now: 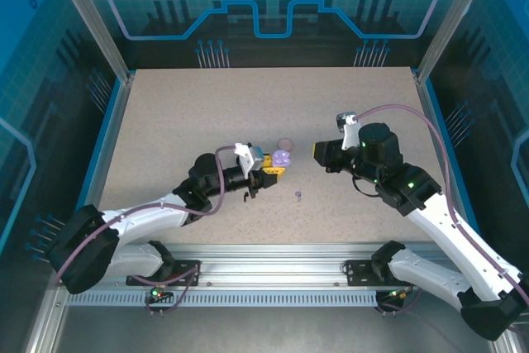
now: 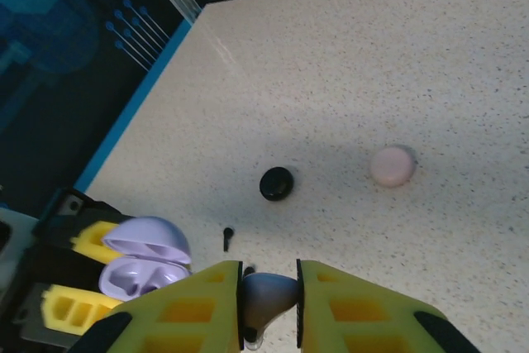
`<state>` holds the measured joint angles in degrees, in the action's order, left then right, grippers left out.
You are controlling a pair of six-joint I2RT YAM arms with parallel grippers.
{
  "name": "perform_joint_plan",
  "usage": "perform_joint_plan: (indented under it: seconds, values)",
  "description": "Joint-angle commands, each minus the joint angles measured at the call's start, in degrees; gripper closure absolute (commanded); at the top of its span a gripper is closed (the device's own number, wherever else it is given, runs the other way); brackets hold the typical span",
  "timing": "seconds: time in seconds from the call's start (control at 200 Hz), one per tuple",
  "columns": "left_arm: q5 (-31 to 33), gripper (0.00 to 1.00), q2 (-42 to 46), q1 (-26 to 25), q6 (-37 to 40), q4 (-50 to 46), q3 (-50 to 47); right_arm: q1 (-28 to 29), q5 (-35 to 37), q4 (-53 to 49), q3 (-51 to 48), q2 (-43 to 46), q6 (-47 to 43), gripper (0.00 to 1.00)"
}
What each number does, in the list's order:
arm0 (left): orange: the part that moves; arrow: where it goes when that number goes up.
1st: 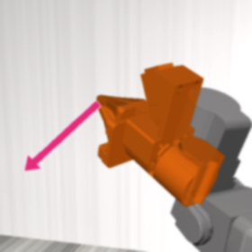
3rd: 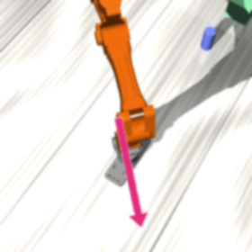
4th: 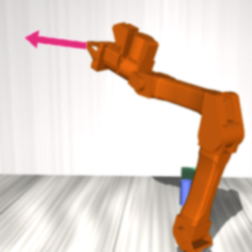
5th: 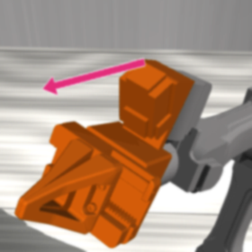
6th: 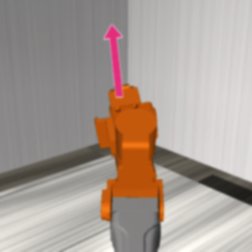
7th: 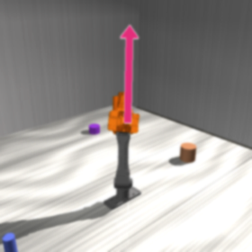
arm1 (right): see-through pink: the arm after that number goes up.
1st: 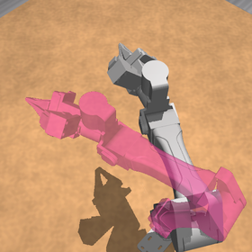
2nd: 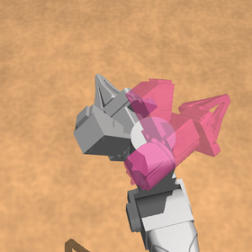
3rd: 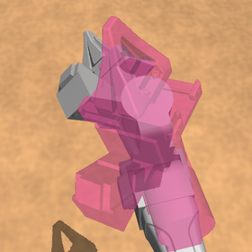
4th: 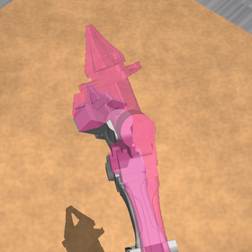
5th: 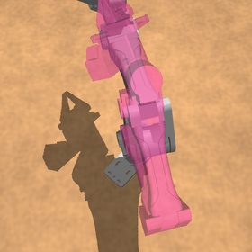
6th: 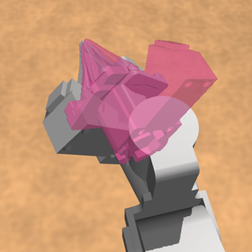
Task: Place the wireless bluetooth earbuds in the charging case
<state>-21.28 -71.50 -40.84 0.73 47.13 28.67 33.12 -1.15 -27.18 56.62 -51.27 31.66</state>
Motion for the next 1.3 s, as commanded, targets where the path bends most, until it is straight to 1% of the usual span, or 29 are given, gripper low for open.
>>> perform_joint_plan:
  seconds: [0.0,0.23,0.625,0.981,1.296]
  values:
    - [3.5,0.99,-1.5,-0.9,2.4,6.0,1.7,1.0,-1.5,3.2,0.9,0.7,4.2,0.8]
    - [4.7,0.99,-4.1,-2.0,4.1,6.7,3.0,4.3,1.3,5.6,0.0,0.5,7.6,0.8]
    - [6.2,0.99,-6.4,-2.9,4.5,6.8,5.0,10.0,7.2,6.5,-0.3,-1.5,8.1,0.8]
    - [6.2,0.99,-6.8,-3.1,4.5,6.8,5.3,12.5,12.1,6.2,0.3,-3.7,7.1,0.8]
    - [5.9,0.99,-6.6,-3.3,4.2,6.7,5.3,13.7,14.3,6.6,0.0,-5.2,6.2,0.8]
